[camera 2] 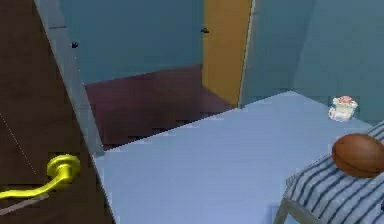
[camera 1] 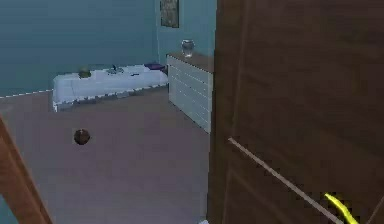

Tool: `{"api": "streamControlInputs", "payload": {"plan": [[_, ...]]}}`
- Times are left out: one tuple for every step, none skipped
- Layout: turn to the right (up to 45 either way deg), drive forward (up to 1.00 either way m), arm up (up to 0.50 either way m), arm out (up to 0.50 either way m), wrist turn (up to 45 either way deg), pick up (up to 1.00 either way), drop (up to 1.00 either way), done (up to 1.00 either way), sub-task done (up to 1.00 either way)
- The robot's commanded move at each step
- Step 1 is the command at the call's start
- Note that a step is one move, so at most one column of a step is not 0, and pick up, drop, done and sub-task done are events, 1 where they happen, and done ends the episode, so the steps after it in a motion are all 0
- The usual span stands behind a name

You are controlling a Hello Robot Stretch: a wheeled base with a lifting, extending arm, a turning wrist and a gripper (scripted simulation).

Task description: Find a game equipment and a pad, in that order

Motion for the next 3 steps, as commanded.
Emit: {"api": "streamControlInputs", "payload": {"plan": [[-30.0,0.0,0.0,0.0,0.0,0.0,0.0,0.0,0.0],[0.0,0.6,0.0,0.0,0.0,0.0,0.0,0.0,0.0],[0.0,0.7,0.0,0.0,0.0,0.0,0.0,0.0,0.0]]}}
